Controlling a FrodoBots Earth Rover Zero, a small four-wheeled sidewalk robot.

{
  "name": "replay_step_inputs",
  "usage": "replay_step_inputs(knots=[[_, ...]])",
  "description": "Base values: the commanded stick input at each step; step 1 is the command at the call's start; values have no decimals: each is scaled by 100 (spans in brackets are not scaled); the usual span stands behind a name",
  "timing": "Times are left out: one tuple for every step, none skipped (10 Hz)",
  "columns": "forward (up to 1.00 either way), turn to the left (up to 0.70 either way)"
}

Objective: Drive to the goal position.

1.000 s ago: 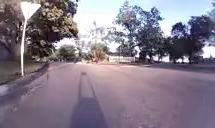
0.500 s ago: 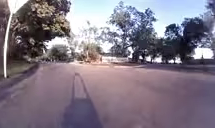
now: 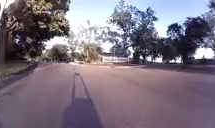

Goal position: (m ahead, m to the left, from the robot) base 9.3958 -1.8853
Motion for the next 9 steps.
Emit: replay_step_inputs(knots=[[100,-27],[100,-32],[100,-37],[100,-40],[100,-40],[100,-40],[100,-40],[100,-40],[100,-10]])
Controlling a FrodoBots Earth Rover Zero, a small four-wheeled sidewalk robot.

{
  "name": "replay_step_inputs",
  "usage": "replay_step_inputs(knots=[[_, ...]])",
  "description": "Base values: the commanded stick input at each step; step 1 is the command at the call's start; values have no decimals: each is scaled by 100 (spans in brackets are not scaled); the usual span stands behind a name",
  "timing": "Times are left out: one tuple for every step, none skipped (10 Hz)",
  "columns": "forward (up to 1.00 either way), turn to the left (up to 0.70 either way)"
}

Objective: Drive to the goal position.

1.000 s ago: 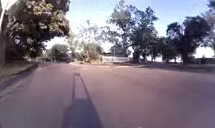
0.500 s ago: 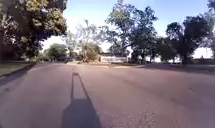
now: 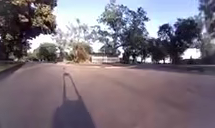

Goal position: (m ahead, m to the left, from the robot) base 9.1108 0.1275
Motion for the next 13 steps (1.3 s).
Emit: replay_step_inputs(knots=[[100,-1],[100,0],[100,0],[100,0],[100,0],[100,0],[100,-2],[100,-17],[100,-31],[100,-35],[100,-10],[100,0],[100,0]])
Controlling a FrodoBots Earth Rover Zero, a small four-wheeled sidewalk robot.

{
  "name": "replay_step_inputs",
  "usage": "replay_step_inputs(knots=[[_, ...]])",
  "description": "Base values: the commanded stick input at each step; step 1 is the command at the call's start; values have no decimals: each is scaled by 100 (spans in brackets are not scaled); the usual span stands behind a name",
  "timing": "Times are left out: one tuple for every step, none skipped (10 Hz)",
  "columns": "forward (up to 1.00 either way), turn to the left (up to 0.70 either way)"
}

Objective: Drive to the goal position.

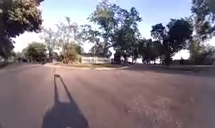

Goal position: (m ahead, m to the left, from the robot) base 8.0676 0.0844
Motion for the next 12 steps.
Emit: replay_step_inputs(knots=[[100,0],[100,0],[100,0],[100,0],[100,0],[100,0],[100,0],[100,0],[100,-8],[100,-31],[100,-32],[100,-33]])
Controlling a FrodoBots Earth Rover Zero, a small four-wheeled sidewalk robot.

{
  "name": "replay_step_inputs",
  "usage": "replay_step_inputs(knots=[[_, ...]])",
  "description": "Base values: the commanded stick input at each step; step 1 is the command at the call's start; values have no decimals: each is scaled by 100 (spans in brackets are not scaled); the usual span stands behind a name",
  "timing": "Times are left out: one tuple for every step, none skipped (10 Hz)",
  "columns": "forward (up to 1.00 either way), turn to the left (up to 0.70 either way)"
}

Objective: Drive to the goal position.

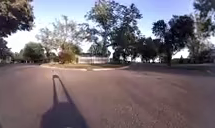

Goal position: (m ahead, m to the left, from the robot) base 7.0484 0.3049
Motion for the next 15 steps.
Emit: replay_step_inputs(knots=[[100,-33],[100,-23],[100,-12],[100,0],[100,0],[100,0],[100,0],[100,0],[100,0],[100,-5],[100,-10],[100,0],[100,0],[100,0],[100,0]])
